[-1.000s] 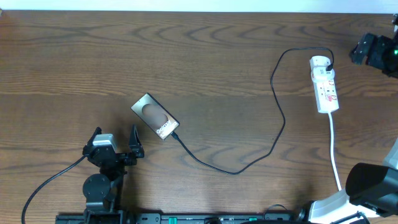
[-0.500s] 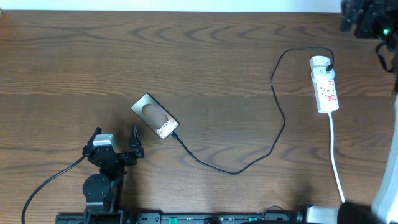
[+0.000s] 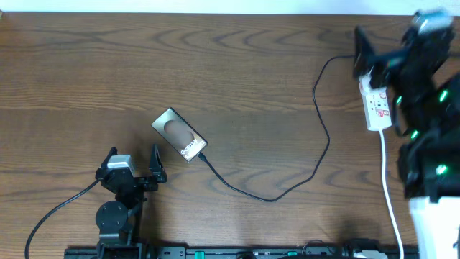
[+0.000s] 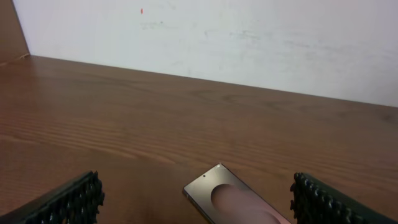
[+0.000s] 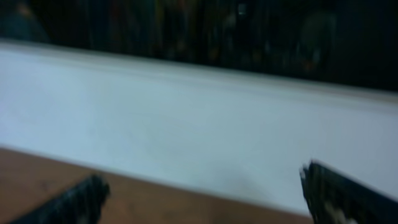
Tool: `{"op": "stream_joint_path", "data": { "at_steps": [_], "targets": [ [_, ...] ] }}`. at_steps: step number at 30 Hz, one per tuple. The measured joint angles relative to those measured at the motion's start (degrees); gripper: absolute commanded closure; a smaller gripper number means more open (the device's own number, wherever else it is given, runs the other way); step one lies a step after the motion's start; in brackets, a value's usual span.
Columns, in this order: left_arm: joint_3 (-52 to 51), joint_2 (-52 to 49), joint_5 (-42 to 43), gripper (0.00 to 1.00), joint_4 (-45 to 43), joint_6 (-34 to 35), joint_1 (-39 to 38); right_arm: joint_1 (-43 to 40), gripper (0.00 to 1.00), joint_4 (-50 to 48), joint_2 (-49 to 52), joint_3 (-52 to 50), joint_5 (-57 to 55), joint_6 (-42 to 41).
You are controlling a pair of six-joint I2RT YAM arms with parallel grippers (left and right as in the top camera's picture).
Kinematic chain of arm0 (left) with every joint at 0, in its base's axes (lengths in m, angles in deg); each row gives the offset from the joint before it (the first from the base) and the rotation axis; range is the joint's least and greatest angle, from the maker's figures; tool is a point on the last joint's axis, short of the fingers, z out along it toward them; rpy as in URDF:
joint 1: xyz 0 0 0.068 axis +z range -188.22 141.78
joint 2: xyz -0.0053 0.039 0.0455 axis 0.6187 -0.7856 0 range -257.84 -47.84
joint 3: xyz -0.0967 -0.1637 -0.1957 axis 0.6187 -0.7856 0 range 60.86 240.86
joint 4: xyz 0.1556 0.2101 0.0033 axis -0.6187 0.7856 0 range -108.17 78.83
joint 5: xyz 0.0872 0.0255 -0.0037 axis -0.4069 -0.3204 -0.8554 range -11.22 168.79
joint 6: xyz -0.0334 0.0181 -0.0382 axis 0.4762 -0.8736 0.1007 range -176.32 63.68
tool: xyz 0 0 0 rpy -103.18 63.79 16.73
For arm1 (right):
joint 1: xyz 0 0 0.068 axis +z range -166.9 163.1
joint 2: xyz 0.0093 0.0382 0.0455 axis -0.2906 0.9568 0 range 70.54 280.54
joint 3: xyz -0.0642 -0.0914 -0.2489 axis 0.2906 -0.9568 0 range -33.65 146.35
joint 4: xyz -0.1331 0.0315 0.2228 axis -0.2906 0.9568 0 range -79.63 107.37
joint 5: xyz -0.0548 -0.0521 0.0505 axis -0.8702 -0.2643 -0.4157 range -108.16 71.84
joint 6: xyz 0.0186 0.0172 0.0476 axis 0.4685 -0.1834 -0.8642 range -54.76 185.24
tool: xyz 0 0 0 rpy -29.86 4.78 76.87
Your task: Plug charger to phone and switch on socket
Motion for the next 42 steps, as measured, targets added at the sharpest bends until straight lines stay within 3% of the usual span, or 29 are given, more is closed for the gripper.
{"op": "stream_joint_path", "data": {
  "at_steps": [8,17,29,42],
  "targets": [
    [0.00,0.02,0.02,0.04,0.00,0.02,0.00,1.68,0.01,-23.04,-14.73,-25.64,0.11,0.33],
    [0.00,0.02,0.02,0.04,0.00,0.02,0.00,1.77,0.01,-34.53,-27.89,-46.84,0.13,0.57],
    [0.00,0.02,0.02,0.04,0.00,0.02,0.00,3.06,0.01,-33.97,-43.12,-62.23,0.09,1.90],
    [0.00,0.02,0.02,0.04,-0.02,0.00,0.00,3.06,0.01,-14.49,-54.16,-63.25,-0.17,3.80]
  ]
}}
